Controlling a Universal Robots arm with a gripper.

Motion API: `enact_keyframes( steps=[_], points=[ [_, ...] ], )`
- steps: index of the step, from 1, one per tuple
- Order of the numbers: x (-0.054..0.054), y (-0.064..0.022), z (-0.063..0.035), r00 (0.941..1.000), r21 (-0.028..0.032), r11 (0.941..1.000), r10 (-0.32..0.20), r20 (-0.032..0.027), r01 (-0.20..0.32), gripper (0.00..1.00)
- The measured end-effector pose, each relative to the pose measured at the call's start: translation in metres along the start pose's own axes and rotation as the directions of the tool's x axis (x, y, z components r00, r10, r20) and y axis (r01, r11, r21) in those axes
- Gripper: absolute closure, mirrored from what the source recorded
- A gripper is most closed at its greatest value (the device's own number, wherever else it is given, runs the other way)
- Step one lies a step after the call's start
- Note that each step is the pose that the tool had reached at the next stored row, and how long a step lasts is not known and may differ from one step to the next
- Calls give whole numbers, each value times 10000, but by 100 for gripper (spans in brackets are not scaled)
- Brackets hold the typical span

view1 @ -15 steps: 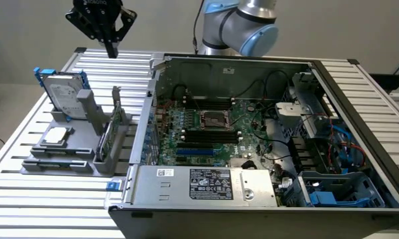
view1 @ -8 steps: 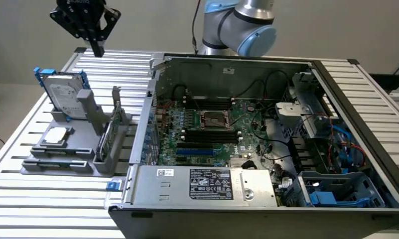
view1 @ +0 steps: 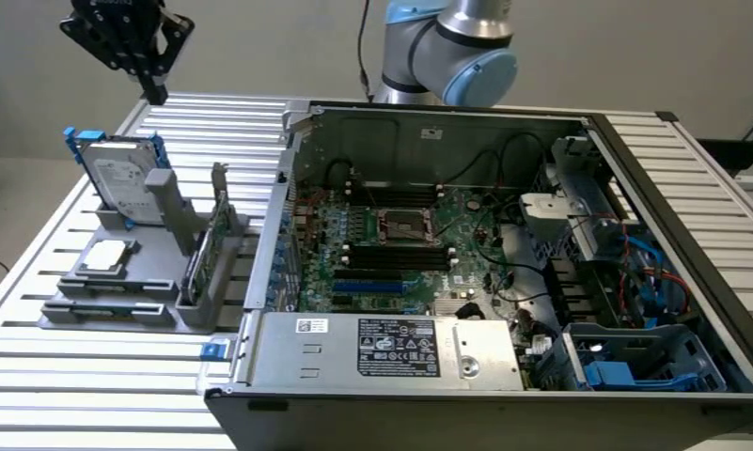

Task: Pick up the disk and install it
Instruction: 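Reach for the disk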

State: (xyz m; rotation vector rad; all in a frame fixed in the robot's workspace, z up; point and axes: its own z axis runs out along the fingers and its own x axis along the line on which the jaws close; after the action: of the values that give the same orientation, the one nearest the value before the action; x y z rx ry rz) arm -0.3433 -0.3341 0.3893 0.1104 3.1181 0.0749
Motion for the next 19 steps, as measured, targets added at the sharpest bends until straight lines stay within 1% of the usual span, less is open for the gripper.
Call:
enact_keyframes(
  steps=[19],
  points=[
    [876,103,55,10000,8,10000,1,2,-1,89]
  ],
)
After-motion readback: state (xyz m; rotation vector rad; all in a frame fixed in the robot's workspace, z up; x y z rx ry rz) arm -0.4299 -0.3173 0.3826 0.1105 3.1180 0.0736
